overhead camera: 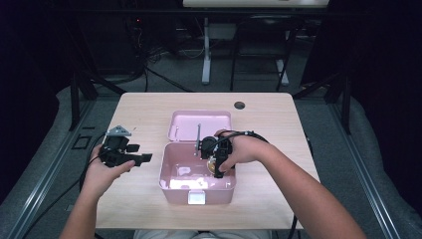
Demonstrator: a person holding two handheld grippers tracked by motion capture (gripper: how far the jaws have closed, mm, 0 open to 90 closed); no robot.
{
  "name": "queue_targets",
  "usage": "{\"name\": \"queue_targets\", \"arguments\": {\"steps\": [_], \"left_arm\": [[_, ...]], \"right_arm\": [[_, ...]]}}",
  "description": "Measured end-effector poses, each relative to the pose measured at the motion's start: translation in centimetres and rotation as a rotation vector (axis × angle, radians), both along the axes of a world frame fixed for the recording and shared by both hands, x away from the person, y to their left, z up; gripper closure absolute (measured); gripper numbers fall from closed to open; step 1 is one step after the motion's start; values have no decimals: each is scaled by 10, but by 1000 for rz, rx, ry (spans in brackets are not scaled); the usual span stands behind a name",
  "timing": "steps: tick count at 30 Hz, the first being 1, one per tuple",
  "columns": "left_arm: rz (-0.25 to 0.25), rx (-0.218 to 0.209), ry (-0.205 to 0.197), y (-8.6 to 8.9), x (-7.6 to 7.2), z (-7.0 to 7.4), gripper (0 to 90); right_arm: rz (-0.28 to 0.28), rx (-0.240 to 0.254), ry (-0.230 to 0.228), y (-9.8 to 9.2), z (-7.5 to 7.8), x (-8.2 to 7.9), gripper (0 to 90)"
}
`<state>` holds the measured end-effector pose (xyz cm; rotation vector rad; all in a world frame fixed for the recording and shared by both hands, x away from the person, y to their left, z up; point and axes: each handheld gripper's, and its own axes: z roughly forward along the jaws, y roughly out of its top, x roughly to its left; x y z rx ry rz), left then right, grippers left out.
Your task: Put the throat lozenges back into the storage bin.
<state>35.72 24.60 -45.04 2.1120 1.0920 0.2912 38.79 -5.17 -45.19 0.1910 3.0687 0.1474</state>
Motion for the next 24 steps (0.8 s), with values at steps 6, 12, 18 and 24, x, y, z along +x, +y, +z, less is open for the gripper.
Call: {"name": "queue_targets", "arguments": {"steps": [6, 12, 18, 24], "left_arm": [[1, -1, -1, 1, 0, 0, 343], [2, -1, -1, 0, 0, 0, 343], [2, -1, -2, 1, 0, 0, 343], [1, 1, -1, 0, 0, 0, 343]], "right_arm": [[4, -5, 2, 0, -4, 1, 197], [13, -20, -6, 0, -7, 1, 197], [3, -17, 9, 0, -11, 3, 197], [-4, -17, 16, -1, -17, 3, 197]]}}
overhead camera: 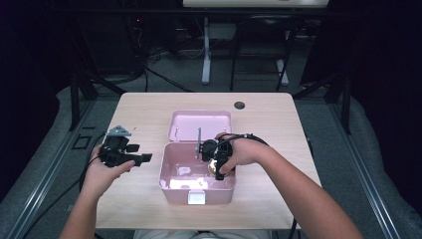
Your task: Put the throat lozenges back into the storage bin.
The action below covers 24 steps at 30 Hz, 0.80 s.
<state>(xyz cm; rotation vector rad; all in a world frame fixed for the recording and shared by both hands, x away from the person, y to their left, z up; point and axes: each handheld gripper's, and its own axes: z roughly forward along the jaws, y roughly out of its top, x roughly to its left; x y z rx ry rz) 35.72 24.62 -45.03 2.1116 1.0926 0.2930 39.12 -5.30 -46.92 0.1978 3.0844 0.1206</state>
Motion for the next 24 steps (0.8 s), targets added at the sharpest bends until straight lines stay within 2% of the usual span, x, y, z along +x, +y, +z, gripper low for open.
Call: {"name": "queue_targets", "arguments": {"steps": [24], "left_arm": [[-3, 8, 1, 0, 0, 0, 343]], "right_arm": [[40, 0, 11, 1, -19, -1, 197]]}}
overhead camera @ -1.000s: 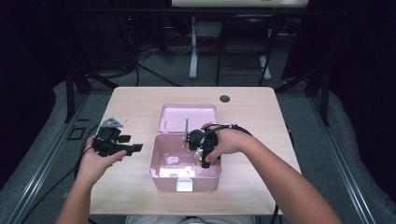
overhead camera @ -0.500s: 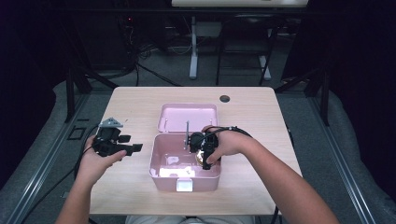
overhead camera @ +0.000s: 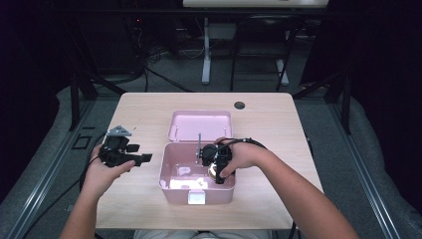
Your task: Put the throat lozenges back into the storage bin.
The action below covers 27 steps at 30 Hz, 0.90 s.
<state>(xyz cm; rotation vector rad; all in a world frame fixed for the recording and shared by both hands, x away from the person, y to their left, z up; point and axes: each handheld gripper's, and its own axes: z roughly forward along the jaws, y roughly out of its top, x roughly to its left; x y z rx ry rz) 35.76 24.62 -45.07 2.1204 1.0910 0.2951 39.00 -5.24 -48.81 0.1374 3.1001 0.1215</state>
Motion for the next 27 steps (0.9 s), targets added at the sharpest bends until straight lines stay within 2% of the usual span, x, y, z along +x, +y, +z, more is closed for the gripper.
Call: {"name": "queue_targets", "arguments": {"steps": [10, 27], "left_arm": [[1, 0, 0, 0, 0, 0, 343], [5, 0, 1, 0, 0, -1, 343]], "right_arm": [[28, -12, -7, 2, -5, -2, 197], [38, 9, 17, 1, -16, -2, 197]]}}
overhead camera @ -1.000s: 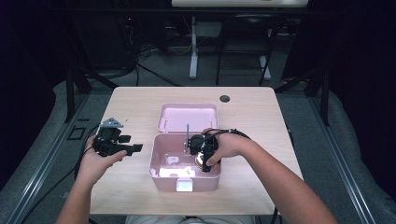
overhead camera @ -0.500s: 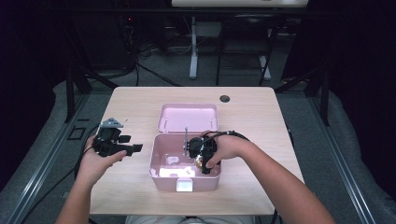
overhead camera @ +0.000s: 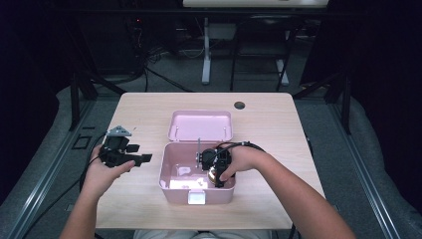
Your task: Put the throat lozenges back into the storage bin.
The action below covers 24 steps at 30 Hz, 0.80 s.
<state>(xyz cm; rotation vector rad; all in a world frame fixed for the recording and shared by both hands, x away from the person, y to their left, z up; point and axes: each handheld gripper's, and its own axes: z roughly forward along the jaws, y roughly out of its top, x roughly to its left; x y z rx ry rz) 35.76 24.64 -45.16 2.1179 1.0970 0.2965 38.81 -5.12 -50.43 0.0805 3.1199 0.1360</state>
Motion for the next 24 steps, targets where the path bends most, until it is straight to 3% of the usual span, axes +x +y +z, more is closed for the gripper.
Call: {"name": "queue_targets", "arguments": {"steps": [24], "left_arm": [[1, 5, 3, -1, 0, -1, 343]], "right_arm": [[6, -9, 13, 1, -8, 1, 196]]}}
